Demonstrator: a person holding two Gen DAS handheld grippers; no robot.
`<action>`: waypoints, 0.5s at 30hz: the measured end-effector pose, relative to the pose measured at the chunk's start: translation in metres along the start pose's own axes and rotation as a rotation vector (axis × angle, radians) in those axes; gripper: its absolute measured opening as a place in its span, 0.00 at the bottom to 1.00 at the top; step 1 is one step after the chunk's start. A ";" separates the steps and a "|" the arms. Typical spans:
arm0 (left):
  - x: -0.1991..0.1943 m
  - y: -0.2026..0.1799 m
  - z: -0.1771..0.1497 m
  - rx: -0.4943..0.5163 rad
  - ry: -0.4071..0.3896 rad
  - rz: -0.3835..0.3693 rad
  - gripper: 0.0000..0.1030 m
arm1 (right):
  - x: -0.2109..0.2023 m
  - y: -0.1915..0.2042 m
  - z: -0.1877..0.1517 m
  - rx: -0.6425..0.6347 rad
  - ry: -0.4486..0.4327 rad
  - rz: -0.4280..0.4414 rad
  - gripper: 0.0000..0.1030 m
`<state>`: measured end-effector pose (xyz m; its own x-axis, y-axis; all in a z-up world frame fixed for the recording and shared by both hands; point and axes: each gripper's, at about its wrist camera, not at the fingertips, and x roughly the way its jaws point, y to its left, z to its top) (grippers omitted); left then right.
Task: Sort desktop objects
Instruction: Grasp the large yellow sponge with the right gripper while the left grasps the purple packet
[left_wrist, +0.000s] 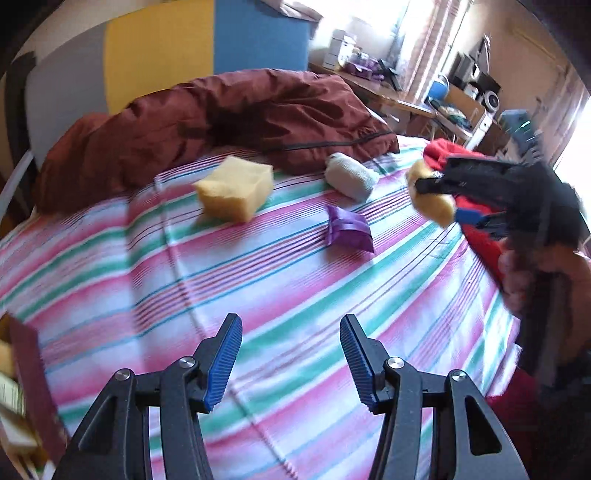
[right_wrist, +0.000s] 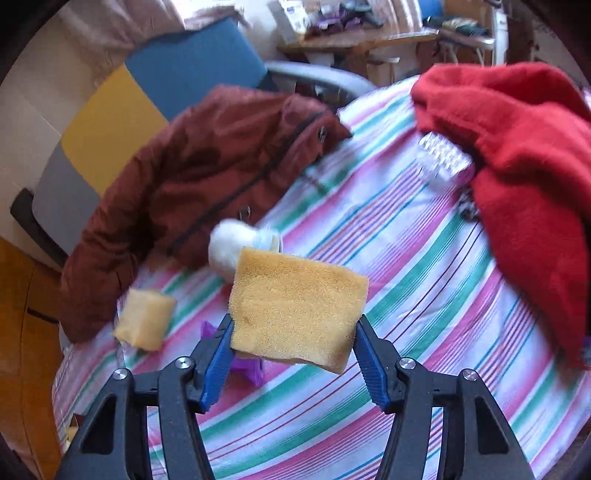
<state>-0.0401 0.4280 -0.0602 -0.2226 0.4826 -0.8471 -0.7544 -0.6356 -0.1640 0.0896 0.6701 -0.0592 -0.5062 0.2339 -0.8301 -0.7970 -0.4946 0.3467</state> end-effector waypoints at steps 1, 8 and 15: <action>0.007 -0.004 0.005 0.006 0.005 -0.005 0.54 | -0.005 0.000 0.001 0.000 -0.019 0.002 0.60; 0.059 -0.034 0.042 0.096 0.037 0.007 0.55 | -0.015 0.002 0.005 -0.005 -0.031 0.055 0.60; 0.092 -0.055 0.069 0.162 0.033 -0.021 0.68 | -0.017 0.008 0.000 -0.026 -0.016 0.094 0.61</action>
<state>-0.0612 0.5488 -0.0945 -0.1871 0.4727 -0.8611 -0.8490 -0.5187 -0.1003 0.0921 0.6623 -0.0419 -0.5838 0.1984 -0.7873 -0.7370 -0.5362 0.4114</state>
